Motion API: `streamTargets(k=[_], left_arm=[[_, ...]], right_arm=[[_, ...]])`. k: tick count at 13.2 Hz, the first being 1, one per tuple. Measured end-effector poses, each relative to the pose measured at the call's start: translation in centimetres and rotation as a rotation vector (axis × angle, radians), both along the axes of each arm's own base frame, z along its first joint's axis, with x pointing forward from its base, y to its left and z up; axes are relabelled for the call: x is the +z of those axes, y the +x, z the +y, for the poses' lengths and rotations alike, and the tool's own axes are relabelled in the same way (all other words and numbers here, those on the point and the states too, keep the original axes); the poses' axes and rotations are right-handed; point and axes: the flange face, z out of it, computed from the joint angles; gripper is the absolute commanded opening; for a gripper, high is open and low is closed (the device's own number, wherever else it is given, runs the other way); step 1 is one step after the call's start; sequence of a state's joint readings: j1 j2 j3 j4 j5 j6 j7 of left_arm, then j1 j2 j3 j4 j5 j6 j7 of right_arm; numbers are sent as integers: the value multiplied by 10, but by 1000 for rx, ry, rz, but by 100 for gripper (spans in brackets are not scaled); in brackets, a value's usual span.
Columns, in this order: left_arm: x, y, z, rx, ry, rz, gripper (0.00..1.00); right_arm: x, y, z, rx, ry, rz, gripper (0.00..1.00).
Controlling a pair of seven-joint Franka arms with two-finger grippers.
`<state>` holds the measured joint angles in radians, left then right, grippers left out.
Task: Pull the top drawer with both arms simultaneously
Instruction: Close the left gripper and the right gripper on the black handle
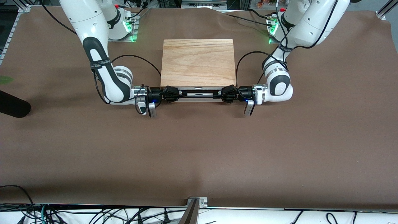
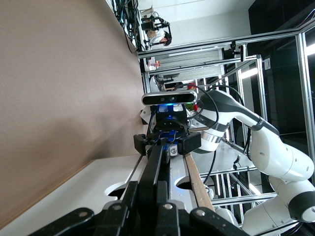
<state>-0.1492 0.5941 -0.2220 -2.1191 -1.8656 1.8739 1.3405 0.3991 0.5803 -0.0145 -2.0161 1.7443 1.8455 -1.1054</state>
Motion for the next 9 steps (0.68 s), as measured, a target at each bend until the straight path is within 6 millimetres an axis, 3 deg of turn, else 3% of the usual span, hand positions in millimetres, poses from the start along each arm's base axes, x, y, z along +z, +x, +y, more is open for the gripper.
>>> streamTargets(k=[9], left_arm=[[-3,-1,0,6,-15,46,0]], right_arm=[[0,3,1,6,-1,-4,0]])
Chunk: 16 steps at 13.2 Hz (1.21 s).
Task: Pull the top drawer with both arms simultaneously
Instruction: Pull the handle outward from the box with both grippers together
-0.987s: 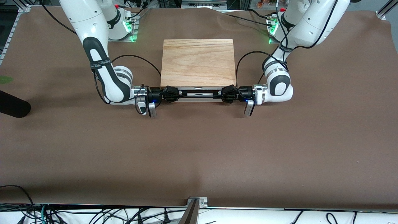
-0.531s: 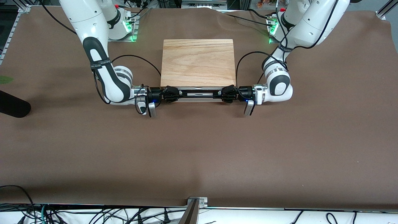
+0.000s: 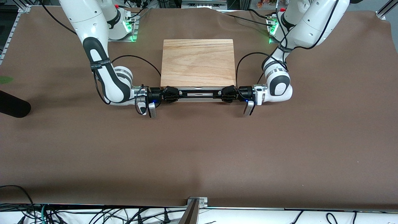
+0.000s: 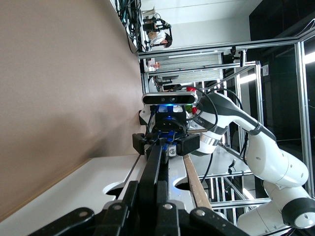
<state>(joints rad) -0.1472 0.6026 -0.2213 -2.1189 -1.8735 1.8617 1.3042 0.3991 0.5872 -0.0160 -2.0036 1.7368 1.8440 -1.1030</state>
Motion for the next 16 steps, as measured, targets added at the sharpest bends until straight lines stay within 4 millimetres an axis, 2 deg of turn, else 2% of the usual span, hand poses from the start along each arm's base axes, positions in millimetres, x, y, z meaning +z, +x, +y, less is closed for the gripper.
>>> streamTargets(k=[8,16], left_arm=[[-6,5,3,4,-27,8,0],[-6,35,4,26,-38,-28,0]], right_arm=[[-1,15,3,43,-1,17,0],[4,45,4,21,-3,-1,0]])
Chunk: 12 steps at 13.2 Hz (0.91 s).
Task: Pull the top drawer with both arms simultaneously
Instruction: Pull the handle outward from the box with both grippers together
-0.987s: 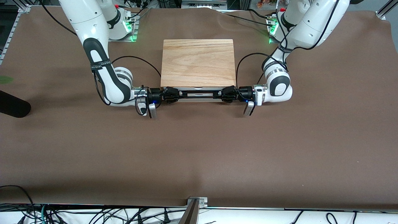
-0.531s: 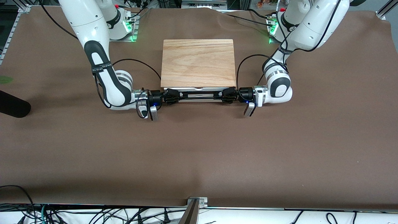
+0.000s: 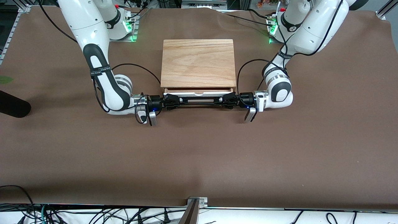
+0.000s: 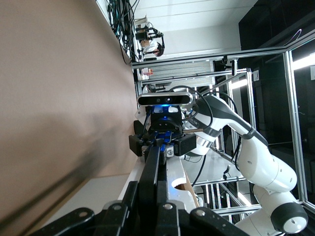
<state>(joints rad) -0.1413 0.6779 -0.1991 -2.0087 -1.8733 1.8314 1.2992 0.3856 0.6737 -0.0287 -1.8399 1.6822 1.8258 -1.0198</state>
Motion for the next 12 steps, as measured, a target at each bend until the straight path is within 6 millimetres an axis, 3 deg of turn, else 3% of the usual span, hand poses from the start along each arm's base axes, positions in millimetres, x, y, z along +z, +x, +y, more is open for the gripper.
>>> streamTargets(k=[12], left_arm=[[-5,48,0,15,-25,-9,0]], right_arm=[[4,42,-1,-44,-5,-14,0]])
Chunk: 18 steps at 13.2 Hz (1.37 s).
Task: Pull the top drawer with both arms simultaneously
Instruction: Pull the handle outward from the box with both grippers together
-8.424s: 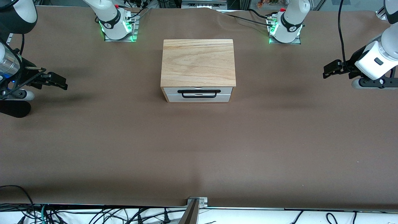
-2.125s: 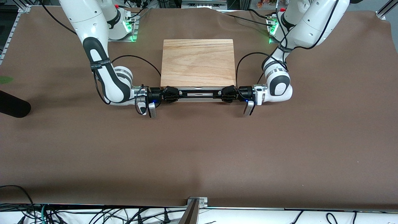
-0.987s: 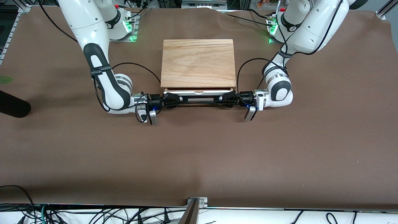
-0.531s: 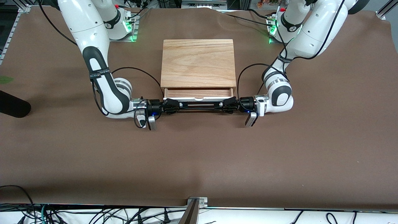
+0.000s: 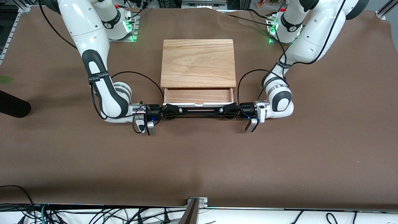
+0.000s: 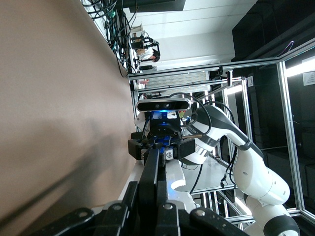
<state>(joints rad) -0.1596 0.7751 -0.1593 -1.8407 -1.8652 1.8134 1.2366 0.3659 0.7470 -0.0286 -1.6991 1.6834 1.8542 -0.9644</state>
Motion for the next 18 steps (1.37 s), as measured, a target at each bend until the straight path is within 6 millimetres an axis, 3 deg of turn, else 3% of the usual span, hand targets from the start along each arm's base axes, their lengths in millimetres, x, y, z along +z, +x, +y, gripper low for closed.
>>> streamTargets(k=[12,18], left_arm=[[-3,44,-1,-6,-19,7,0],[-6,56,2,0,-24,22,0]], right_arm=[[4,34,-1,-39,-6,-19,0],[4,48,1,-45,-4,-16,0]])
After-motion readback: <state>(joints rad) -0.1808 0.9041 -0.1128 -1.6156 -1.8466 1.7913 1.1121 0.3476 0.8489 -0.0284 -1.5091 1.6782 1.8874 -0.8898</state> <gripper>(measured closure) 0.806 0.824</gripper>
